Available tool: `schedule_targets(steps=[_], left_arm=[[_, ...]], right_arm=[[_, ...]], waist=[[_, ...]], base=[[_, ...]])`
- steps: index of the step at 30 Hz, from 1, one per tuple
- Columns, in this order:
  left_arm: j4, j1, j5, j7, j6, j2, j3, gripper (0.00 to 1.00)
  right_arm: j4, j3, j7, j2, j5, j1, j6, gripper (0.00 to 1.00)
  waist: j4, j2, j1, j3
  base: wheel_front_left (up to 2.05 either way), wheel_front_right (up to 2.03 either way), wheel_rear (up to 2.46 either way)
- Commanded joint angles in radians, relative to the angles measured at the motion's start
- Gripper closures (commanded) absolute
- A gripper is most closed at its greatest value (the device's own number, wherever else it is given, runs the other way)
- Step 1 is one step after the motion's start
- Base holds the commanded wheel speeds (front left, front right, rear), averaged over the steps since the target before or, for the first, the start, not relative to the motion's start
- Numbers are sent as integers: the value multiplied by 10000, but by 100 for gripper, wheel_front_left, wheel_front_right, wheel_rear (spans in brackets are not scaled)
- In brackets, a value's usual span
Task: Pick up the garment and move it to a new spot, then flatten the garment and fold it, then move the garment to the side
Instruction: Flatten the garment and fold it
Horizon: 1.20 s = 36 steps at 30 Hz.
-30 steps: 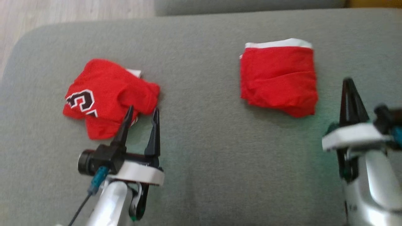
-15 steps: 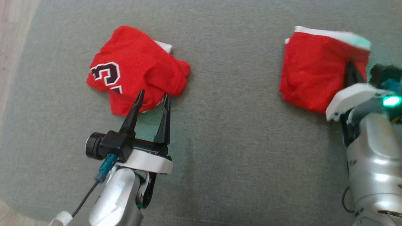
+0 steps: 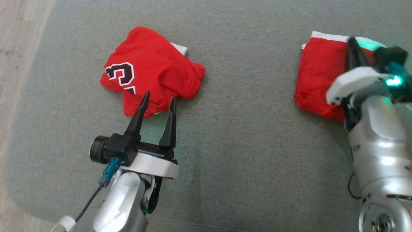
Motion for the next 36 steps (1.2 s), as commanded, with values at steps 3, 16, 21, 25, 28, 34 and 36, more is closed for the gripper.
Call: schedule_targets(steps=[3,16,21,25,28,34,36], left_arm=[[-336,-304,-98,-51,121,69,156,0],[-324,-260,-129,-51,233,68,318,0],[-417,-164,-114,-51,224,68,486,0],[-485,-145,-112,-51,189,68,453,0],[-502,-194,-122,-51,169,68,362,0],[-442,-299,-73,-51,153,68,322,0],[-424,-308,-66,-51,151,68,333,0]], right_arm=[[146,995,-127,117,354,-499,67,100],[1212,2065,-111,119,1087,-473,67,100],[-661,916,-131,119,1121,334,67,100],[-1238,304,-133,119,679,768,67,100],[-1222,-165,-133,119,192,610,67,100],[-260,-924,263,116,-1013,69,67,100],[125,-1124,459,111,-1308,-9,67,100]], waist=[[145,0,0,112],[52,0,0,48],[-103,0,0,-79],[-128,0,0,40],[-44,0,0,197],[221,0,0,383],[280,0,0,377]], base=[[0,0,0],[0,0,0],[0,0,0],[0,0,0],[0,0,0],[0,0,0],[0,0,0]])
